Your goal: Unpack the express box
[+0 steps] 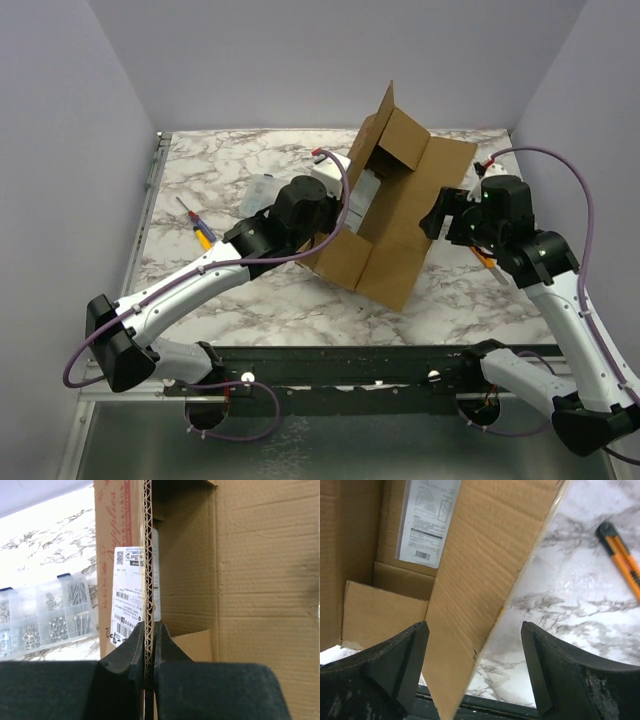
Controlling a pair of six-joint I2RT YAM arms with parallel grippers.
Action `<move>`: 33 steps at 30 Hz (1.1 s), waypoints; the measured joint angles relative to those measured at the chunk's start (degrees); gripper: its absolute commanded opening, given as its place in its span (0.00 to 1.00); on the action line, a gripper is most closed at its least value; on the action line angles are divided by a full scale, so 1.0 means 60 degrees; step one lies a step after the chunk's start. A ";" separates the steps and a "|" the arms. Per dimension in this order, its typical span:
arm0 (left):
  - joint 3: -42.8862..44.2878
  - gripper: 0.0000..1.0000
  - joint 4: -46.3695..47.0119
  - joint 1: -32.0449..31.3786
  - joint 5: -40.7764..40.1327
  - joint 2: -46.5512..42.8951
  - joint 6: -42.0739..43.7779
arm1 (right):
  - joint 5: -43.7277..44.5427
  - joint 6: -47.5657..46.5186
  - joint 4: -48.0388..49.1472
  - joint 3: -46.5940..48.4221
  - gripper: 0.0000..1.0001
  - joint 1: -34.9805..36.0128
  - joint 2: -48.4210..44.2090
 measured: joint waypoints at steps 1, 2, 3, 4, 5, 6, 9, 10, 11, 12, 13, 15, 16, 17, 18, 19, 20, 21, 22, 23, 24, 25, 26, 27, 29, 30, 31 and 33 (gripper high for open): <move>0.0000 0.00 0.0004 -0.0044 -0.0080 0.0000 -0.0022 | -0.0004 0.0262 0.0106 -0.0229 0.85 0.0000 -0.0007; 0.0000 0.00 0.0000 -0.0080 -0.0138 0.0000 -0.0051 | -0.0004 0.0514 0.0240 -0.0499 0.85 0.0000 -0.0018; 0.0000 0.00 0.0000 -0.0098 -0.0171 0.0000 -0.0095 | 0.0004 0.0703 0.0306 -0.0707 0.85 0.0000 -0.0018; 0.0000 0.00 0.0000 -0.0098 -0.0197 0.0004 -0.0160 | 0.0029 0.0958 0.0441 -0.1020 0.86 0.0000 -0.0022; 0.0000 0.00 0.0000 -0.0098 -0.0211 0.0004 -0.0229 | 0.0073 0.1155 0.0532 -0.1286 0.86 0.0000 -0.0029; 0.0000 0.00 0.0000 -0.0109 -0.0222 0.0004 -0.0306 | 0.0113 0.1341 0.0594 -0.1545 0.86 0.0000 -0.0029; -0.0004 0.00 0.0018 -0.0113 -0.0219 0.0004 -0.0499 | 0.0135 0.1647 0.0841 -0.2087 0.81 0.0000 -0.0040; -0.0018 0.00 0.0025 -0.0113 -0.0219 0.0000 -0.0557 | 0.0084 0.1752 0.1060 -0.2313 0.79 0.0000 -0.0080; -0.0047 0.00 0.0066 -0.0113 -0.0219 -0.0004 -0.0663 | -0.0007 0.1810 0.1220 -0.2466 0.77 0.0000 -0.0120; -0.0109 0.00 0.0127 -0.0113 -0.0219 -0.0015 -0.0765 | -0.0211 0.1894 0.1479 -0.2699 0.72 0.0000 -0.0215; -0.0175 0.00 0.0208 -0.0113 -0.0211 -0.0026 -0.0860 | -0.0444 0.1982 0.1723 -0.2903 0.62 0.0000 -0.0317; -0.0444 0.00 0.0492 -0.0095 -0.0146 -0.0142 -0.1184 | -0.1096 0.2160 0.2393 -0.3355 0.35 0.0000 -0.0656; -0.0623 0.00 0.0699 -0.0095 -0.0106 -0.0240 -0.1381 | -0.1260 0.2149 0.2524 -0.3424 0.23 0.0000 -0.0739; -0.0780 0.00 0.0820 -0.0095 -0.0058 -0.0321 -0.1552 | -0.1483 0.2124 0.2736 -0.3504 0.11 0.0000 -0.0878; -0.0896 0.00 0.0903 -0.0087 -0.0004 -0.0375 -0.1701 | -0.1657 0.2076 0.2896 -0.3519 0.01 0.0000 -0.1005; -0.1089 0.00 0.1082 -0.0058 0.0073 -0.0448 -0.1967 | -0.1803 0.2033 0.3056 -0.3501 0.00 0.0000 -0.1147; -0.1297 0.00 0.1253 0.0055 0.0127 -0.0535 -0.2200 | -0.1869 0.1996 0.3144 -0.3446 0.00 0.0004 -0.1304; -0.1559 0.00 0.1424 0.0226 0.0291 -0.0637 -0.2557 | -0.1927 0.1891 0.3085 -0.3366 0.00 0.0007 -0.1432; -0.1821 0.05 0.1606 0.0466 0.0481 -0.0739 -0.2856 | -0.1953 0.1770 0.3002 -0.3300 0.00 0.0007 -0.1537; -0.2186 0.12 0.1942 0.0863 0.0903 -0.0852 -0.3319 | -0.1974 0.1628 0.2947 -0.3238 0.00 0.0007 -0.1603; -0.2437 0.21 0.2149 0.1115 0.1177 -0.0918 -0.3606 | -0.2025 0.1468 0.2940 -0.3187 0.00 0.0011 -0.1621; -0.2849 0.30 0.2521 0.1563 0.1650 -0.1013 -0.4000 | -0.2091 0.1308 0.2943 -0.3147 0.00 0.0022 -0.1603; -0.3344 0.37 0.2954 0.1960 0.2233 -0.1086 -0.4510 | -0.2138 0.1166 0.2936 -0.3122 0.00 0.0044 -0.1559; -0.3643 0.43 0.3104 0.2164 0.2514 -0.1100 -0.4852 | -0.2164 0.1013 0.2932 -0.3118 0.00 0.0062 -0.1504; -0.4076 0.55 0.3468 0.2437 0.2849 -0.1100 -0.5410 | -0.2189 0.0776 0.2925 -0.3115 0.00 0.0058 -0.1457; -0.4175 0.66 0.3519 0.2499 0.2958 -0.1107 -0.5584 | -0.2200 0.0674 0.2914 -0.3111 0.00 0.0058 -0.1457; -0.4211 0.73 0.3512 0.2528 0.3089 -0.1118 -0.5701 | -0.2197 0.0550 0.2885 -0.3093 0.00 0.0062 -0.1453; -0.4167 0.83 0.3406 0.2532 0.3228 -0.1166 -0.5810 | -0.2197 0.0372 0.2718 -0.2914 0.00 0.0058 -0.1337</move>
